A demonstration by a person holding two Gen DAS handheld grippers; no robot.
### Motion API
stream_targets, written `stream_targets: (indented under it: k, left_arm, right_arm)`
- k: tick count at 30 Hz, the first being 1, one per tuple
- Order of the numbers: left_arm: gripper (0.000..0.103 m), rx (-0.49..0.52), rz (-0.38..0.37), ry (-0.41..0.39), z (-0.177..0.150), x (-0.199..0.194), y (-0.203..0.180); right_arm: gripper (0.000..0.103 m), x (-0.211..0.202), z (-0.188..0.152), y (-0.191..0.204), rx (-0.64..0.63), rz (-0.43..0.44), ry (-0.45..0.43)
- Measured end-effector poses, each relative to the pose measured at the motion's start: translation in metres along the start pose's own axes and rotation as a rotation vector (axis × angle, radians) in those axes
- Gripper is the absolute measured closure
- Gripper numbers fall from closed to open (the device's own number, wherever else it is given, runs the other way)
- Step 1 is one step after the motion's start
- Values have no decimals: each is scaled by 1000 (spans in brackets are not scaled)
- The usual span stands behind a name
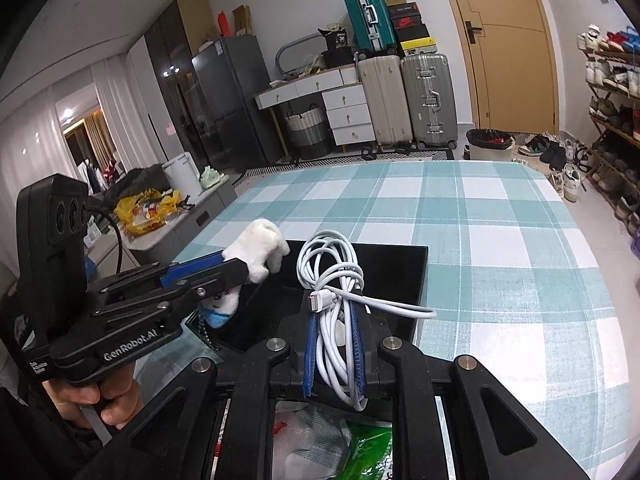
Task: Organize soft objects
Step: 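Carry the plush toy and white cable over the black box with both tools, then open both tools to drop the plush toy and cable into the box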
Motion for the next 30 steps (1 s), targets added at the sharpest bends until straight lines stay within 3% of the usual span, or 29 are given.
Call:
stream_targets:
  k: [25, 28, 29, 30]
  left_arm:
    - [81, 10, 39, 57, -15, 25, 3]
    - [76, 24, 36, 70, -17, 25, 0]
    - [71, 31, 36, 72, -17, 24, -1]
    - [59, 38, 36, 69, -17, 22, -3]
  right_arm:
    - [88, 34, -7, 0, -51, -16, 89]
    - [74, 34, -8, 0, -64, -28, 92]
    - [66, 30, -7, -1, -65, -30, 84]
    - [63, 28, -7, -2, -66, -29, 84]
Point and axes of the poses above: each gripper's, at about its wrist camera, not at the fingertips, and x roughly the way its jaws point, y to its left, z to its top, the point moved 9 cm from there along x, roughly the way its jaws point, and after that the axes turned 2 degrees about -z, right-handed, at the moved point
